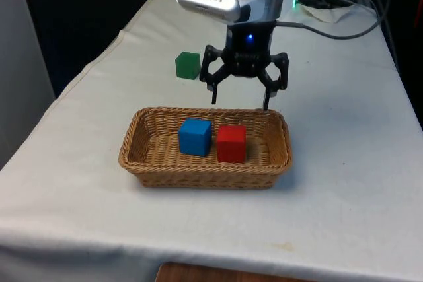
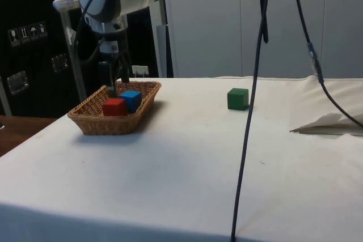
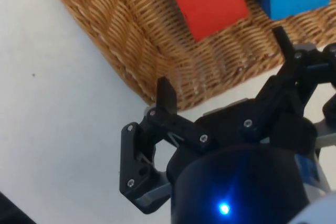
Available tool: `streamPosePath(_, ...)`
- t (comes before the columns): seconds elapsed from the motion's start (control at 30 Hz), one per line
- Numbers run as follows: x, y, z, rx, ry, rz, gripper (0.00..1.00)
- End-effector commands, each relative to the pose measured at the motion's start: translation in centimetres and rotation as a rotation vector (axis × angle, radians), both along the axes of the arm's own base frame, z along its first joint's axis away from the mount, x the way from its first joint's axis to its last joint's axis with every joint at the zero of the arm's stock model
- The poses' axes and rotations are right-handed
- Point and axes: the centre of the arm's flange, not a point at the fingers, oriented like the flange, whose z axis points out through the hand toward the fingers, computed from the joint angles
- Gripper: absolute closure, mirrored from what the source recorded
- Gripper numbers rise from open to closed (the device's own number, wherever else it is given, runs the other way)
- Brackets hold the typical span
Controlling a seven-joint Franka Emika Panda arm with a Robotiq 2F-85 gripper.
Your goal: Pick up exactly two blocks and place them into the basket.
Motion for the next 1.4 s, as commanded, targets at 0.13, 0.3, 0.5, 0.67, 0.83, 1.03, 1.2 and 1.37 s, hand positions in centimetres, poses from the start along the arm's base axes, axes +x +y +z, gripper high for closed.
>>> streamPosePath(0.13, -1.2, -0.1, 1.3, 0.003, 0.002, -0.013, 0.00)
streamPosePath(0.3, -2.2, -0.1, 2.4, 0.011, 0.003, -0.019, 0.00)
streamPosePath(0.5, -3.2, -0.3, 3.1, 0.017, 0.007, -0.025, 0.00)
streamPosePath(0.67, -4.1, -0.3, 3.8, 0.020, 0.010, -0.025, 0.00)
streamPosePath(0.83, -5.2, -0.4, 4.6, 0.022, 0.016, -0.026, 0.00)
streamPosePath(1.03, -6.2, -0.5, 5.3, 0.024, 0.022, -0.026, 0.00)
streamPosePath(1.2, -7.1, -0.5, 5.8, 0.024, 0.026, -0.026, 0.00)
streamPosePath(1.37, -8.0, -0.4, 5.9, 0.020, 0.034, -0.026, 0.00)
